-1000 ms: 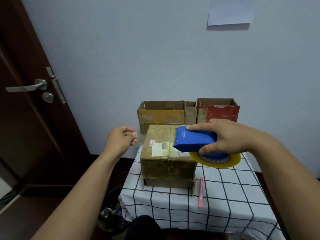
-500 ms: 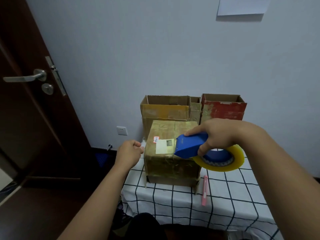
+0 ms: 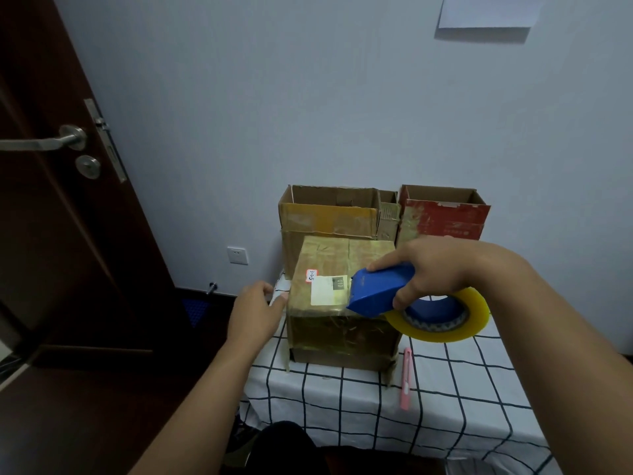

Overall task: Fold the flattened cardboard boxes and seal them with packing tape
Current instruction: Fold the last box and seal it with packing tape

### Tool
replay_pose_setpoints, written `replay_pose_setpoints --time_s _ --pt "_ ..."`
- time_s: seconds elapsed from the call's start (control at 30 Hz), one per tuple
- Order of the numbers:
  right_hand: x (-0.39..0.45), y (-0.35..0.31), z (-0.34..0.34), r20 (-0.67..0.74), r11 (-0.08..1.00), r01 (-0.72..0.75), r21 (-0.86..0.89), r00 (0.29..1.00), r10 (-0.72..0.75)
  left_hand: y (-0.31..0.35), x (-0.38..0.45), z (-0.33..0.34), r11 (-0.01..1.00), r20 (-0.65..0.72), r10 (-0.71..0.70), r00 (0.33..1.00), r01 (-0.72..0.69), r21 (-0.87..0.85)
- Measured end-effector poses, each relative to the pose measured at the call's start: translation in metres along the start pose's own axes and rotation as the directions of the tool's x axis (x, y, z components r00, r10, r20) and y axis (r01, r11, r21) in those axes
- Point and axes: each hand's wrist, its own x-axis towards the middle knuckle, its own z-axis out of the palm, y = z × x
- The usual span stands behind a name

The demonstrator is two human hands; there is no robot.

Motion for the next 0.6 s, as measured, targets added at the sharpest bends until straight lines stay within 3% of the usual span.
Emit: replay_pose_setpoints --time_s 0.07,0.2,0.47,0.6 --pt "0.002 0.001 0.001 -0.021 0.999 0.035 0.012 0.999 -0.035 0.004 -0.014 0.006 0.993 -0.106 0.113 0.988 -0.117 -0.031" --pt "0.004 0.001 0.004 -0.058 0.997 0.075 0.011 0.996 -0.074 0.006 -0.038 0.021 0.971 -0.134 0.221 0.966 -0.231 -0.068" --pt "0.007 0.009 0.008 -0.085 0.995 0.100 0.016 0.992 -0.098 0.003 -0.051 0.031 0.966 -0.029 0.249 0.968 -0.250 -0.059" --pt "0.006 0.016 0.007 -0.079 0.997 0.076 0.025 0.994 -0.073 -0.001 -0.051 0.035 0.947 -0.004 0.318 0.948 -0.317 0.057"
